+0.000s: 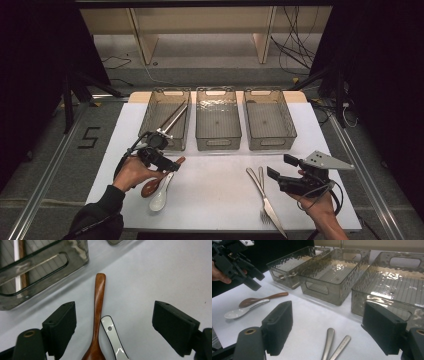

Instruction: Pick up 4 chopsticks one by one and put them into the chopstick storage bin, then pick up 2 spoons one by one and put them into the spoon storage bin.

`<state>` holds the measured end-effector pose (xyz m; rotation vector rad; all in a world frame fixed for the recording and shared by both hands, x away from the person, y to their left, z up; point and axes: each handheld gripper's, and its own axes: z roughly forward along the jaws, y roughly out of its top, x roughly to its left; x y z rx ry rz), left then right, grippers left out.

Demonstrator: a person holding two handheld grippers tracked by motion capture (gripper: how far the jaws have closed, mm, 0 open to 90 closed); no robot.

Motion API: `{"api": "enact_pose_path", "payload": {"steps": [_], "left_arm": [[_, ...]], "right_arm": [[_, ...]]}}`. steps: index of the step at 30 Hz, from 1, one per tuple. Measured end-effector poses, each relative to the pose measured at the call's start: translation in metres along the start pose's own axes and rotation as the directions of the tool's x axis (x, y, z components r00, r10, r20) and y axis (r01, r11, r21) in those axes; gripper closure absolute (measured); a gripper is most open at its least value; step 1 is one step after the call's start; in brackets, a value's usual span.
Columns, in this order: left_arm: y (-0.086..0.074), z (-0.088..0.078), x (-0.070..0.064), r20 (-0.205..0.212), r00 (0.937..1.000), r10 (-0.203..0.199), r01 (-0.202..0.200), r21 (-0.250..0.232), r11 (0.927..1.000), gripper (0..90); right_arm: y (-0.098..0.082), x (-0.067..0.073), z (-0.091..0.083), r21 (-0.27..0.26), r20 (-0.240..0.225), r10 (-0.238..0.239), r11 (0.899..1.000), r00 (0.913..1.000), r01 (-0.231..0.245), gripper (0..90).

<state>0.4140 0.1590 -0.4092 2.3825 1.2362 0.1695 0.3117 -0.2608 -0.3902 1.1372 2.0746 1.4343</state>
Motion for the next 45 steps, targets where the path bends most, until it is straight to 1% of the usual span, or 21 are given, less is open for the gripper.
{"api": "enact_pose_path", "payload": {"steps": [4,6,11,16,20,25,27,31,36,43,44,45], "left_arm": [[-0.004,0.004,0.0,-0.003,1.0,-0.008,0.008,0.016,0.9998,19.1],[-0.006,0.005,0.0,-0.003,1.0,-0.005,0.005,0.027,0.9996,19.1],[-0.009,0.007,-0.003,0.003,0.9998,-0.018,0.018,0.034,0.9993,19.1],[-0.013,0.012,-0.005,0.009,0.9999,-0.012,0.011,0.057,0.9983,19.2],[-0.016,0.015,-0.006,0.022,0.9996,-0.017,0.016,0.067,0.9977,19.5],[-0.019,0.017,-0.006,0.024,0.9996,-0.016,0.013,0.086,0.9962,20.1],[-0.02,0.018,-0.007,0.024,0.9995,-0.021,0.019,0.089,0.9959,20.7],[-0.022,0.02,-0.007,0.023,0.9996,-0.014,0.011,0.103,0.9946,22.2],[-0.026,0.019,-0.007,0.026,0.9995,-0.02,0.018,0.106,0.9942,25.9],[-0.032,0.021,-0.006,0.029,0.9993,-0.022,0.018,0.129,0.9915,33.2],[-0.033,0.021,-0.006,0.029,0.9994,-0.02,0.016,0.135,0.9907,34.4],[-0.034,0.022,-0.006,0.033,0.9994,-0.009,0.004,0.147,0.9891,36.0]], "right_arm": [[0.0,0.0,-0.001,-0.002,0.001,-0.002,1.0,1.0,0.002,25.3],[0.0,0.0,-0.001,-0.003,0.001,0.0,1.0,1.0,0.0,25.3],[-0.001,-0.002,-0.002,-0.003,0.002,0.003,1.0,1.0,-0.003,25.3],[-0.001,-0.002,-0.001,-0.002,0.003,0.005,1.0,1.0,-0.005,25.3],[-0.001,-0.002,-0.001,-0.003,0.003,0.004,1.0,1.0,-0.004,25.3],[-0.001,-0.002,-0.002,-0.005,0.004,0.003,1.0,1.0,-0.003,25.3],[-0.001,-0.001,-0.003,-0.004,0.003,0.0,1.0,1.0,0.0,25.3],[-0.001,0.0,-0.001,0.001,0.007,-0.004,1.0,1.0,0.004,25.3],[-0.001,-0.001,-0.001,0.0,0.01,-0.004,1.0,0.9999,0.004,25.3],[0.0,0.002,-0.001,0.001,0.01,-0.013,1.0,0.9999,0.013,25.3],[0.0,0.002,-0.001,0.004,0.011,-0.016,1.0,0.9998,0.016,25.3],[0.0,0.002,-0.001,0.004,0.011,-0.015,1.0,0.9998,0.015,25.3]]}}
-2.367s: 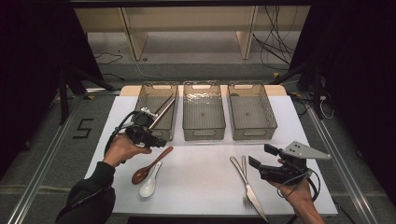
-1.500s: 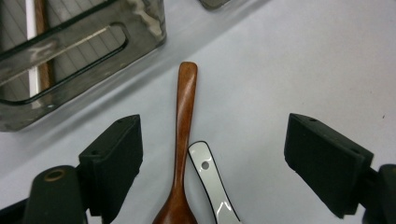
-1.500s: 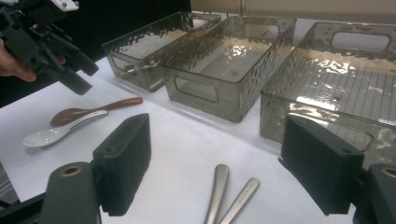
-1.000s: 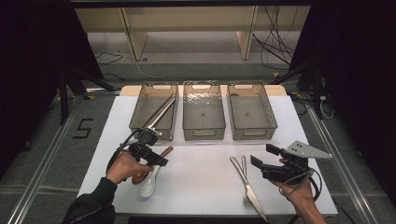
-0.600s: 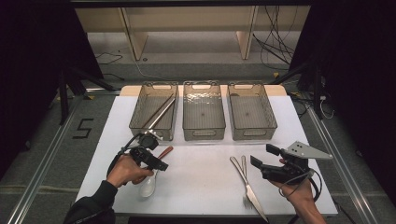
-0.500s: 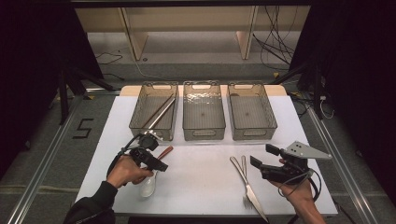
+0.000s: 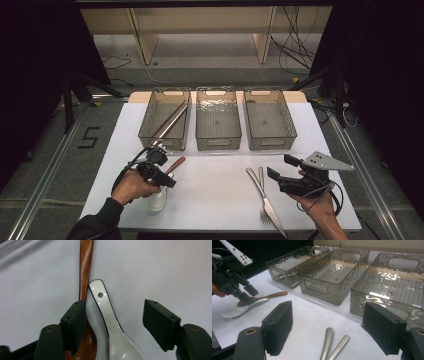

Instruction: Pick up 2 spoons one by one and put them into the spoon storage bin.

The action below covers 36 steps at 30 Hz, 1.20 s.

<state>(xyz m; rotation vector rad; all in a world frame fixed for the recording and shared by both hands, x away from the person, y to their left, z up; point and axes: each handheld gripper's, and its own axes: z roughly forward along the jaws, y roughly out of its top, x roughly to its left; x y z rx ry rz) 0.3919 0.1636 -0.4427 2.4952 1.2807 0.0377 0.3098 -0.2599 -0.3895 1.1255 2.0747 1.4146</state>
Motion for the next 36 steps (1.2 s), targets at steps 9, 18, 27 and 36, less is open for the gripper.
{"api": "enact_pose_path", "payload": {"steps": [9,18,27,36], "left_arm": [[-0.003,0.006,-0.002,0.033,0.9994,0.003,-0.004,0.036,0.9993,45.8],[-0.005,0.016,-0.001,0.03,0.9994,0.015,-0.018,0.094,0.9954,55.0],[-0.005,0.018,-0.005,-0.008,0.9979,0.065,-0.064,0.097,0.9932,65.3],[-0.006,0.018,-0.002,0.006,0.9984,0.056,-0.056,0.087,0.9946,74.2]], "right_arm": [[0.0,0.0,0.0,0.001,0.001,-0.001,1.0,1.0,0.001,25.3],[0.0,0.001,0.001,0.0,-0.001,-0.007,1.0,1.0,0.007,25.4],[0.0,0.001,0.001,0.005,0.002,-0.008,1.0,1.0,0.008,25.5],[0.0,0.002,0.001,0.006,0.002,-0.012,1.0,0.9999,0.012,25.6]]}}
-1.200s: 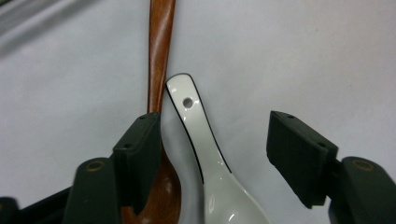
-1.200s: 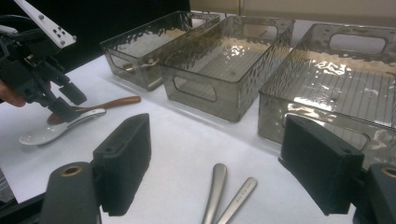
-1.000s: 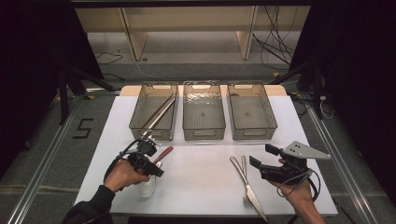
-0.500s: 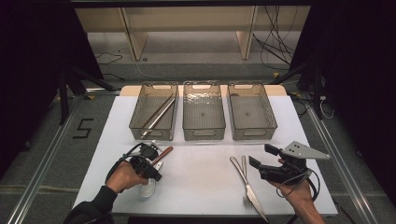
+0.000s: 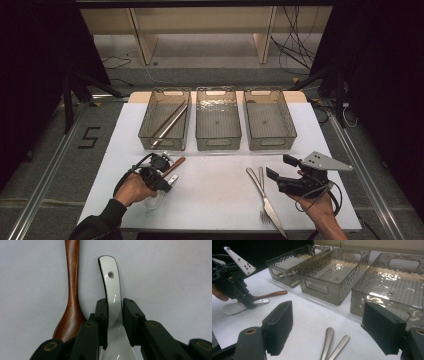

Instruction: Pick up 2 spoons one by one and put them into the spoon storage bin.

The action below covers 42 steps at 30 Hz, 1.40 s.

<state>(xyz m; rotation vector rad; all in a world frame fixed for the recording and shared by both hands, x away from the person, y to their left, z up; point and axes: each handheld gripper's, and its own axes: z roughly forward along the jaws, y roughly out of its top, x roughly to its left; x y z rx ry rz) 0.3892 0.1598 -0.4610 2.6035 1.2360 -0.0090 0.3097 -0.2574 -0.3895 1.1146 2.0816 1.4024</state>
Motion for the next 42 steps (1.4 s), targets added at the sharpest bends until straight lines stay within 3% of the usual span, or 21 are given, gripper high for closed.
{"api": "enact_pose_path", "payload": {"steps": [8,10,19,26,30,34,38,42], "left_arm": [[0.001,-0.001,-0.001,0.056,0.9983,0.012,-0.011,-0.016,0.9998,79.6],[0.001,0.0,-0.002,0.087,0.9961,0.012,-0.01,-0.02,0.9997,83.6],[0.002,-0.001,-0.003,0.09,0.9953,0.038,-0.036,-0.02,0.9991,85.1],[0.003,-0.011,-0.001,0.108,0.9933,0.04,-0.032,-0.083,0.9961,85.2],[0.004,-0.018,0.0,0.125,0.9909,0.05,-0.034,-0.131,0.9908,85.2],[0.008,-0.025,-0.004,0.11,0.9923,0.056,-0.036,-0.179,0.9831,85.2],[0.015,-0.034,-0.006,0.129,0.9892,0.07,-0.037,-0.239,0.9703,85.2],[0.022,-0.042,-0.006,0.12,0.9888,0.089,-0.052,-0.283,0.9578,85.2]], "right_arm": [[0.0,0.0,0.0,0.001,0.001,0.001,1.0,1.0,-0.001,25.7],[0.0,0.0,0.0,0.001,0.001,0.001,1.0,1.0,-0.001,25.7],[0.0,0.0,0.0,0.001,0.001,0.0,1.0,1.0,0.0,25.7],[0.0,-0.001,0.0,-0.002,0.0,0.004,1.0,1.0,-0.004,25.7],[0.0,-0.001,0.0,-0.001,0.001,0.003,1.0,1.0,-0.003,25.7],[0.0,-0.001,0.0,0.0,0.002,0.004,1.0,1.0,-0.004,25.7],[0.0,-0.001,0.0,-0.002,0.003,0.004,1.0,1.0,-0.004,25.7],[0.0,-0.001,0.0,-0.002,0.004,0.005,1.0,1.0,-0.005,25.7]]}}
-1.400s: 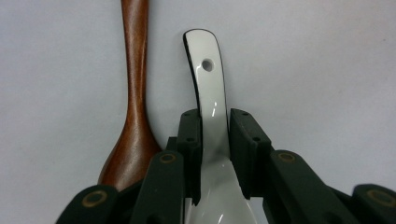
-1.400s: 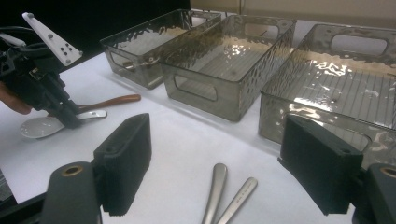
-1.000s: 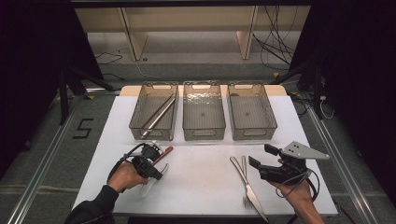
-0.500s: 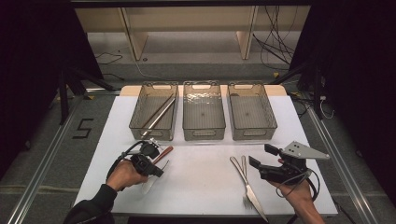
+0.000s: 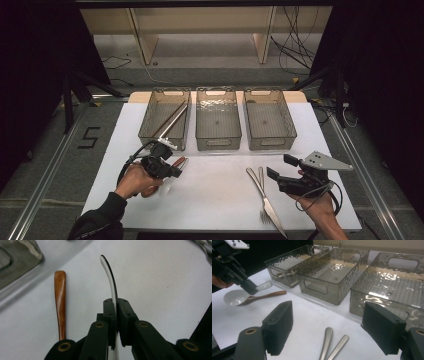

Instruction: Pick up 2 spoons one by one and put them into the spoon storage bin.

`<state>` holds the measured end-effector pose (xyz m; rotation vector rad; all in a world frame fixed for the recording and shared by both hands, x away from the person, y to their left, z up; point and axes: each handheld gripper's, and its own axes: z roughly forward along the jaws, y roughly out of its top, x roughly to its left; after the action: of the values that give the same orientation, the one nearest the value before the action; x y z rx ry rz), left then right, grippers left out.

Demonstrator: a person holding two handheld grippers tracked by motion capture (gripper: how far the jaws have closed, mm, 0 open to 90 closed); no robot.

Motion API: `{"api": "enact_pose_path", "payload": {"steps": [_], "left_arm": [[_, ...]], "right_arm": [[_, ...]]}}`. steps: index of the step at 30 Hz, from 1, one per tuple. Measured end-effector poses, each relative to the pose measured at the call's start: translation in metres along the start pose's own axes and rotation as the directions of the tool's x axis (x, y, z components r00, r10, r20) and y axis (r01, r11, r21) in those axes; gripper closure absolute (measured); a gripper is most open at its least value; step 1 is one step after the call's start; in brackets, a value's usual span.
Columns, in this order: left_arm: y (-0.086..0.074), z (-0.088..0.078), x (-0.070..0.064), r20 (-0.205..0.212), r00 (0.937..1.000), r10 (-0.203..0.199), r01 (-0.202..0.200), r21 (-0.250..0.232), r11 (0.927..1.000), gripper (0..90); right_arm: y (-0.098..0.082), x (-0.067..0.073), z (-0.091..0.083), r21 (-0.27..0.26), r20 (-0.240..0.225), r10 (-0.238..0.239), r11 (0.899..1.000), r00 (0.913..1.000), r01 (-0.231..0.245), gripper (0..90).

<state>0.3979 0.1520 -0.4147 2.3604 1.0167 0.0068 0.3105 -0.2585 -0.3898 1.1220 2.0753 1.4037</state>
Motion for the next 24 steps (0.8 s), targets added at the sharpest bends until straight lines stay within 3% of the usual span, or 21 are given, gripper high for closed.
{"api": "enact_pose_path", "payload": {"steps": [9,24], "left_arm": [[0.018,-0.008,0.006,0.015,0.9999,-0.003,0.004,-0.067,0.9977,85.1],[0.052,-0.011,0.006,0.018,0.9997,0.015,-0.012,-0.133,0.9911,85.1]], "right_arm": [[0.0,0.0,0.0,0.0,0.001,0.002,1.0,1.0,-0.002,25.7],[0.0,0.0,0.0,0.001,0.0,0.005,1.0,1.0,-0.005,25.7]]}}
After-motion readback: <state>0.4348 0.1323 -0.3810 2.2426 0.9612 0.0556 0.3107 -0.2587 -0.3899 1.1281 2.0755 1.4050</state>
